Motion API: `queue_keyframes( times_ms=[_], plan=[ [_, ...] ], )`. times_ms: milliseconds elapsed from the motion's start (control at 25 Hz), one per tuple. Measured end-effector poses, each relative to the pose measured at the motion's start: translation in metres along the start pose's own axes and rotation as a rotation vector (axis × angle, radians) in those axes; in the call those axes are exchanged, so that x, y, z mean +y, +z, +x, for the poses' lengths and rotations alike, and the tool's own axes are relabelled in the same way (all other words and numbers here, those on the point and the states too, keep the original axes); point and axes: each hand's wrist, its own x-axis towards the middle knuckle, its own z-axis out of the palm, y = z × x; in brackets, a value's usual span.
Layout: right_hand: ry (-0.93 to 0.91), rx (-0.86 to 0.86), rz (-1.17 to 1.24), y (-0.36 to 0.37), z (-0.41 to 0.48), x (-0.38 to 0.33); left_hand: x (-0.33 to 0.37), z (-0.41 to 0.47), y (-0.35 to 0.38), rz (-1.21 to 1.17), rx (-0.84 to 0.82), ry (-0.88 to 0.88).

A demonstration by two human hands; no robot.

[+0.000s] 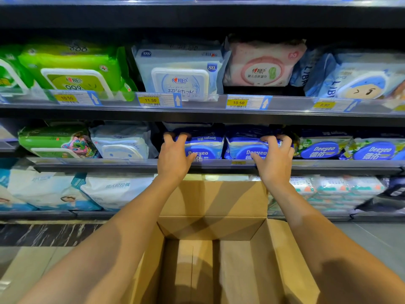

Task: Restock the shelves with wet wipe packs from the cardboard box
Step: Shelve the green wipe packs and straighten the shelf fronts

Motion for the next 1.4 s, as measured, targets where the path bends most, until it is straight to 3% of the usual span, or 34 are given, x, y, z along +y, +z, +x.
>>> queue_keyframes(
  times_ms=[520,840,960,1160,1400],
  plan=[
    [-0.007,0.033,-0.064,0.012,0.005,-0.002,0.000,0.009,0.011,0.044,0.003,0.007],
    [-0.049,-0.096,-0.158,-0.002,-0.003,-0.005,-0.011,0.000,-0.004,0.050,-0.030,0.096],
    [-0.079,-0.101,-0.265,-0.007,-0.013,-0.009,-0.022,-0.010,-0.018,0.155,0.001,0.158],
    [-0.281,-0.137,-0.360,-0.010,-0.047,-0.053,-0.055,-0.033,-0.050,0.298,0.059,0.228],
    [-0.514,-0.268,-0.360,0.016,-0.090,-0.134,-0.123,-0.048,-0.094,0.362,0.101,0.166]
  ],
)
